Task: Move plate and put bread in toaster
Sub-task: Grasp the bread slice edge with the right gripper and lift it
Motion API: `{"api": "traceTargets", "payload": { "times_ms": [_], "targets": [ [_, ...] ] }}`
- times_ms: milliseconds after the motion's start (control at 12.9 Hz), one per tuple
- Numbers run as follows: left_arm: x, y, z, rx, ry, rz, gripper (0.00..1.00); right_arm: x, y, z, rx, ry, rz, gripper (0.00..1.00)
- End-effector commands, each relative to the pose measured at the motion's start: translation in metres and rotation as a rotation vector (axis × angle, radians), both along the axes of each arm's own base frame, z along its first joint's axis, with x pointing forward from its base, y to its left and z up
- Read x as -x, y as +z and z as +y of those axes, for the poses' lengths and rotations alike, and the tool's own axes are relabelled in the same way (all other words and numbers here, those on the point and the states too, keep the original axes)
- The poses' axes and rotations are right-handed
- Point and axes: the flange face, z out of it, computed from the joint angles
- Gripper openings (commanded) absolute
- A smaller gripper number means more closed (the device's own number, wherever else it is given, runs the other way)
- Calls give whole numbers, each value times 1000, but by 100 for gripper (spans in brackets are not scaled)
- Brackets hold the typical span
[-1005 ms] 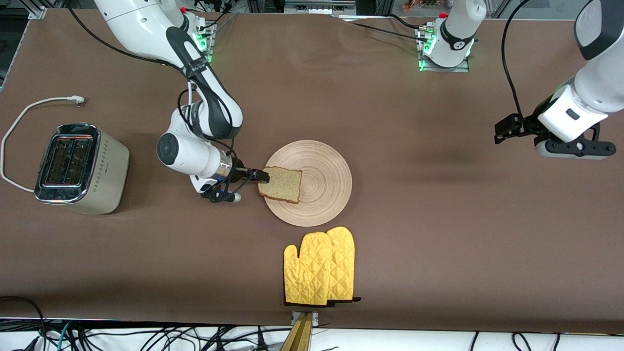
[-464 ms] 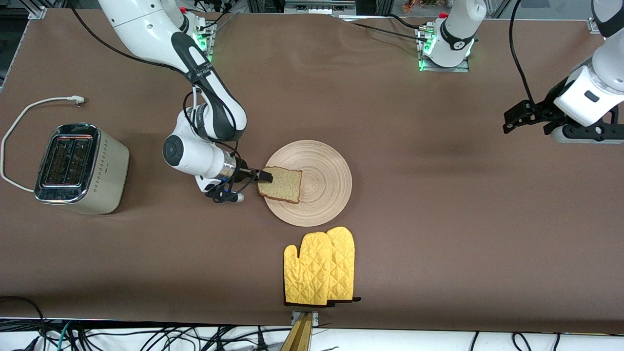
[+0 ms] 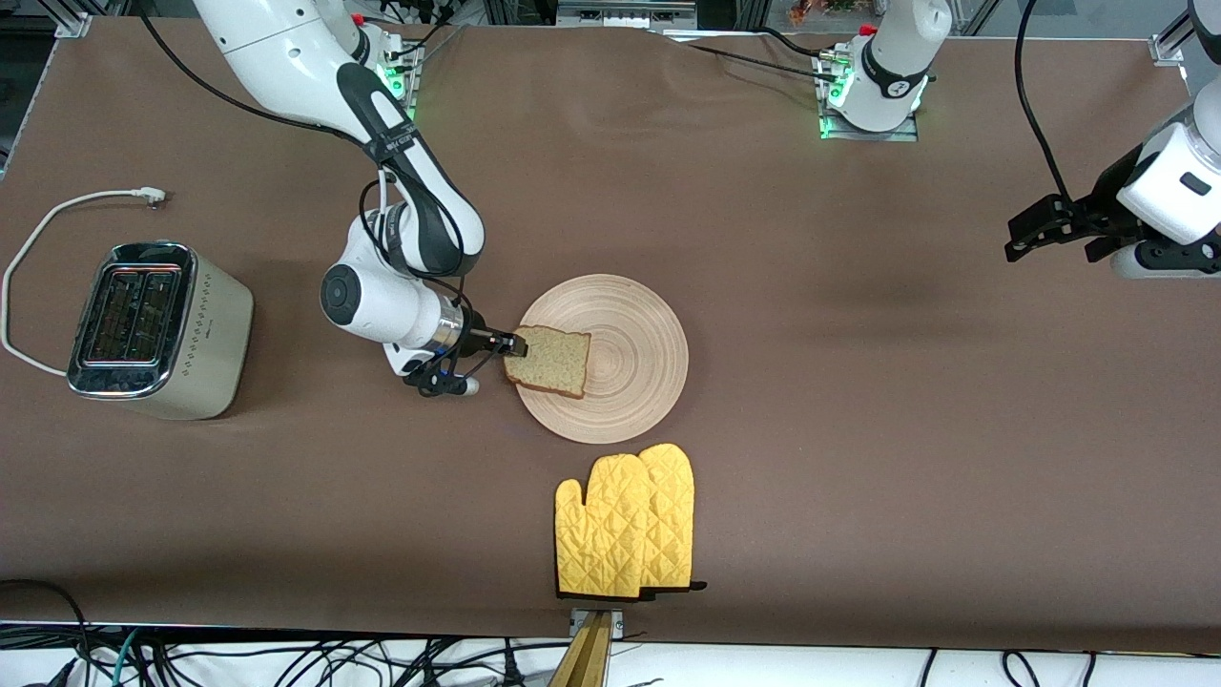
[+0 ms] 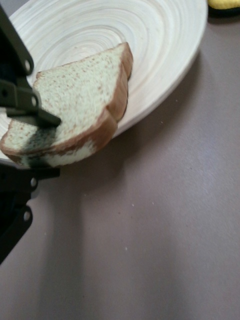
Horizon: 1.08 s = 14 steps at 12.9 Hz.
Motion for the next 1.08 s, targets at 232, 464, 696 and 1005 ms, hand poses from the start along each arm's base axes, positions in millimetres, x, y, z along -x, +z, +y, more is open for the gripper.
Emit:
{"api": "traceTargets", "payload": {
  "times_ms": [232,464,696,1005],
  "targets": [
    [-3,-6,2,-35,0,23,100,4,4,8,-11,2,-8,0],
    [2,-16,1,-35,6,76,100,1,11,11,-12,20,-27,0],
    [-1,-16,-7,-19,-6,65,100,-1,17,13,-14,32,-40,0],
    [-6,-20,-6,-29,-15,57,100,3,20,23,72,159,-91,0]
  ]
}}
